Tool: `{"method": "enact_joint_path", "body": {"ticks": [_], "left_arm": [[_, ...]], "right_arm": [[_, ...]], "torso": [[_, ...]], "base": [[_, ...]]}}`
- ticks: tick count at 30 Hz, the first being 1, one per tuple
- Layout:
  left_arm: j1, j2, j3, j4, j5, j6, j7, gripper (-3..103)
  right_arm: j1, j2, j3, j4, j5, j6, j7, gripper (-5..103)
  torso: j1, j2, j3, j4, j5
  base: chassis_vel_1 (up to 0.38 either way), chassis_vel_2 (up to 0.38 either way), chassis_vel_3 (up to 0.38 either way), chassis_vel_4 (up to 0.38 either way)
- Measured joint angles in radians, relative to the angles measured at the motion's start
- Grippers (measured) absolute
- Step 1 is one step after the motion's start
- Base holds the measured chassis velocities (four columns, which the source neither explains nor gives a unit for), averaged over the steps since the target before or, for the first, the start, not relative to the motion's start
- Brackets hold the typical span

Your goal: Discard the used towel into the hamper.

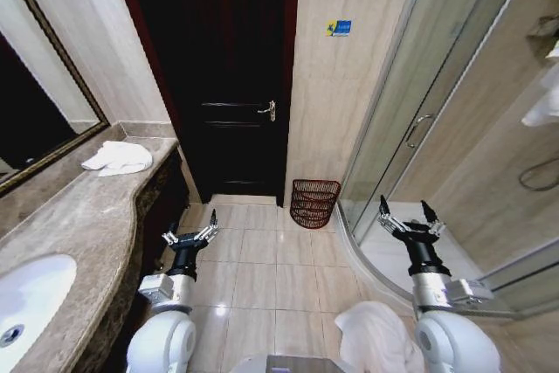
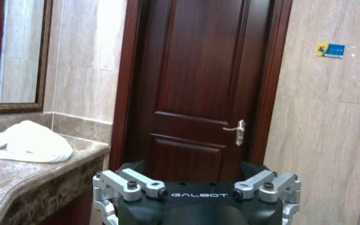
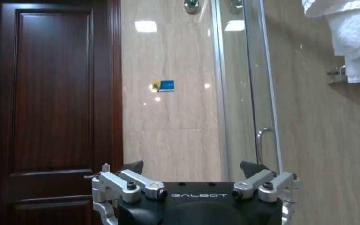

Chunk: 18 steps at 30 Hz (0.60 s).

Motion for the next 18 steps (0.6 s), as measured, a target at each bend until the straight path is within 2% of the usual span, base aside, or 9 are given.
{"method": "enact_joint_path", "body": {"ticks": [18], "left_arm": [[-0.011, 0.021, -0.002, 0.021, -0.026, 0.007, -0.009, 100]], "right_arm": [[-0.004, -0.01, 0.002, 0.005, -0.002, -0.001, -0.009, 100]], "torso": [[0.0, 0.0, 0.0, 0.0, 0.0]], "base": [[-0.088, 0.081, 0.106, -0.093]]}}
